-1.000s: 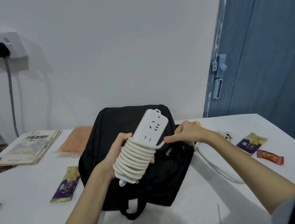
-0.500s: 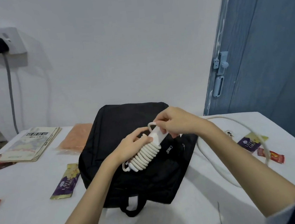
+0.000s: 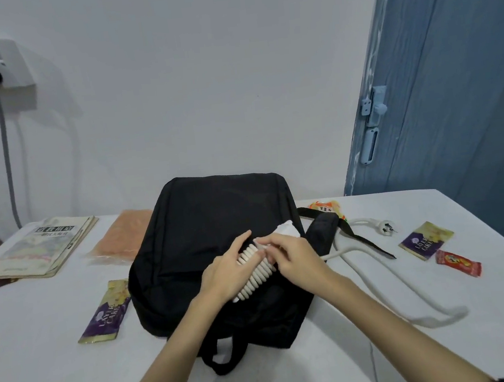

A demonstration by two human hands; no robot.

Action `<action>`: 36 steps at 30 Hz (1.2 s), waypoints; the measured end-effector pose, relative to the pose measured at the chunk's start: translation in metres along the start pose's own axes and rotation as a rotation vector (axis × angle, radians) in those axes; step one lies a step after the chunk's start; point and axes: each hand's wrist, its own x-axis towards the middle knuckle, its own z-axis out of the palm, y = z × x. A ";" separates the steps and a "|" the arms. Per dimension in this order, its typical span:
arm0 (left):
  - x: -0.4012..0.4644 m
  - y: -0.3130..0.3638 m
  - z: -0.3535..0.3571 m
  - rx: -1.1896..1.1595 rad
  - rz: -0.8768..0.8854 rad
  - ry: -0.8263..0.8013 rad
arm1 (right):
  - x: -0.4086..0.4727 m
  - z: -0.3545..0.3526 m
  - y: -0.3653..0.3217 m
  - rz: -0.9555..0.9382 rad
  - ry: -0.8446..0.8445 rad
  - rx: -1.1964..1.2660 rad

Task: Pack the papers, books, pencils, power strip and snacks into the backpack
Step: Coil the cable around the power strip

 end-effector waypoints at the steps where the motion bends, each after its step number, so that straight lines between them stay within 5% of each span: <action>1: -0.001 0.005 0.001 0.079 0.006 0.014 | 0.000 -0.001 0.007 0.020 0.039 0.039; 6: -0.001 0.013 0.017 0.493 0.091 0.195 | -0.010 -0.008 0.035 0.124 0.166 0.116; 17: -0.002 0.009 0.019 0.316 0.235 0.081 | -0.024 -0.012 0.043 0.176 0.018 0.308; 22: 0.002 0.010 0.008 0.049 0.145 0.056 | -0.021 -0.049 0.034 0.291 -0.048 -0.023; 26: -0.001 0.007 0.005 -0.193 0.141 0.164 | -0.024 -0.069 0.000 0.340 -0.133 -0.476; 30: -0.001 0.008 -0.003 -0.608 0.162 0.324 | -0.023 -0.087 -0.025 0.375 -0.030 -0.743; 33: 0.003 0.000 -0.018 -0.998 0.012 0.376 | -0.018 -0.109 -0.024 0.377 -0.004 -0.189; 36: 0.005 -0.014 -0.033 -1.394 -0.155 0.039 | -0.017 -0.125 -0.015 0.276 -0.134 0.484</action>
